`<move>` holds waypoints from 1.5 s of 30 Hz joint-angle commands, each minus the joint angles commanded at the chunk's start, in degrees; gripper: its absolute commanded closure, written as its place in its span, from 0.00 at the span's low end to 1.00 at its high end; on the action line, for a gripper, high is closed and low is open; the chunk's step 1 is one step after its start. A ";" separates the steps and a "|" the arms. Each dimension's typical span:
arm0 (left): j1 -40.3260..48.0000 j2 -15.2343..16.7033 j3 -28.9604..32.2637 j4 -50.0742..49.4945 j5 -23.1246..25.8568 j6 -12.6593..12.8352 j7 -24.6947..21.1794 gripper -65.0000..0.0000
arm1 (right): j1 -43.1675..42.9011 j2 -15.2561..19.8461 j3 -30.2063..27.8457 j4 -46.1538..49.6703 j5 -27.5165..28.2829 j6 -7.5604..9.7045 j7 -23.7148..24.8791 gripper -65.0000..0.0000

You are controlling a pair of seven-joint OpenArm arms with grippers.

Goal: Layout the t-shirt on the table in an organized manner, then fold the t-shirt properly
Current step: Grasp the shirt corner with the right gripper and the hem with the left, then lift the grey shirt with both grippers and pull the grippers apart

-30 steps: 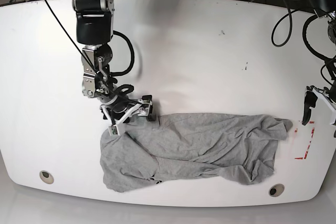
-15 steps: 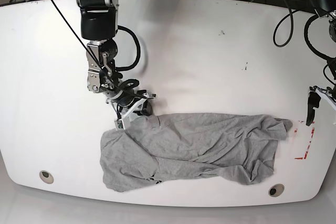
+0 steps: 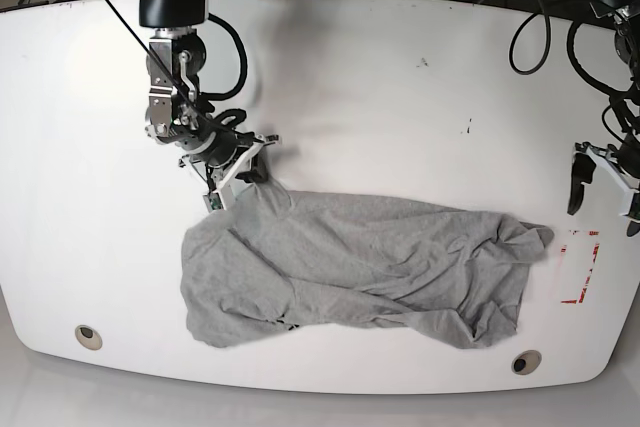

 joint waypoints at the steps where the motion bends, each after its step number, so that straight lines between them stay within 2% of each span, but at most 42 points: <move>1: 0.97 0.09 0.00 0.00 0.00 0.00 0.00 0.00 | -1.67 0.18 0.70 2.20 0.00 0.00 -0.62 1.00; 6: 3.87 2.73 -0.18 0.26 -0.09 0.00 0.00 0.00 | -8.79 0.35 3.60 10.11 -0.35 0.09 -3.08 1.00; 10: 6.42 4.31 -0.18 1.23 -0.35 0.00 0.09 0.00 | -13.27 2.11 5.36 14.51 -0.09 0.09 -5.27 1.00; 14: 6.95 6.24 0.00 1.41 -4.04 0.00 0.09 0.00 | -16.18 2.73 5.89 16.18 -0.09 0.18 -5.45 1.00; 20: 4.57 6.42 2.02 -0.97 -7.38 0.00 1.41 0.00 | -17.23 4.13 5.89 16.35 0.00 0.26 -5.45 1.00; 31: -6.42 6.42 9.05 -16.26 -7.47 0.00 1.23 0.00 | -17.93 4.48 5.98 16.35 0.00 0.35 -5.45 1.00; 45: -13.19 5.98 10.02 -27.69 -7.38 0.00 1.14 0.00 | -18.55 4.40 7.47 16.35 0.00 0.35 -5.45 1.00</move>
